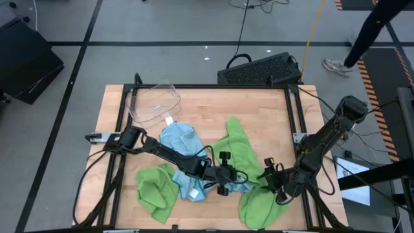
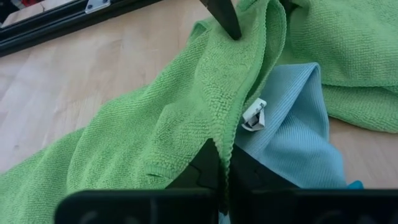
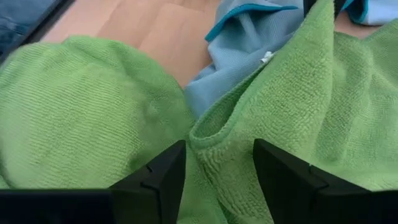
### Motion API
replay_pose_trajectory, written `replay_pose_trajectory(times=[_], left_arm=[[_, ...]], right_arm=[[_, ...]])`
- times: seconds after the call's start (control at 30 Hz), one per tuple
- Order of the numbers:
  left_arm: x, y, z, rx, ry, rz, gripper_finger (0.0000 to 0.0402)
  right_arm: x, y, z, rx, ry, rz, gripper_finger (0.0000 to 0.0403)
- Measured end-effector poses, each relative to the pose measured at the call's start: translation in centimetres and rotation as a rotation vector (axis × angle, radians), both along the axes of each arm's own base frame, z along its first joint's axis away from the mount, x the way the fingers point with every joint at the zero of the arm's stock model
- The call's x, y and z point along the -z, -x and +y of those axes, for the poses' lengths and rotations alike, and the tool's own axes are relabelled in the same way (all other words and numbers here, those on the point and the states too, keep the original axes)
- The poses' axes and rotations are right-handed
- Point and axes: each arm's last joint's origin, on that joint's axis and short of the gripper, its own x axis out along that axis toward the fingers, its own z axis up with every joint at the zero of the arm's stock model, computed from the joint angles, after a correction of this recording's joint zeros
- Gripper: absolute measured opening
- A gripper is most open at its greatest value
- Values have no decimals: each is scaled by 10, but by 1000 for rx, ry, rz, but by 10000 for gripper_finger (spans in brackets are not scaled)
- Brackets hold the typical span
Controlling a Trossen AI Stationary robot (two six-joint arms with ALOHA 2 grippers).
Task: Fold microfiber towels
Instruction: Fold the top right green microfiber cloth
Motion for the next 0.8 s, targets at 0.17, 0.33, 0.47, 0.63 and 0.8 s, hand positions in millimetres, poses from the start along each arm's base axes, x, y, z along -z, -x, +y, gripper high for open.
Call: replay_pose_trajectory(times=[0.17, 0.33, 0.47, 0.63, 0.8], left_arm=[[0, -1, 3, -8, 3, -1, 9], [0, -1, 3, -12, 7, -2, 5], [0, -1, 3, -23, 23, -4, 17], [0, -1, 3, -41, 13, -11, 34], [-5, 2, 1, -63, -12, -15, 99]], right_arm=[[3, -1, 1, 8, 11, -6, 110], [3, -4, 4, -5, 6, -21, 20], [0, -5, 5, -29, 2, -52, 9], [-9, -4, 2, 14, 1, -113, 3], [-21, -3, -4, 88, 30, -219, 2]])
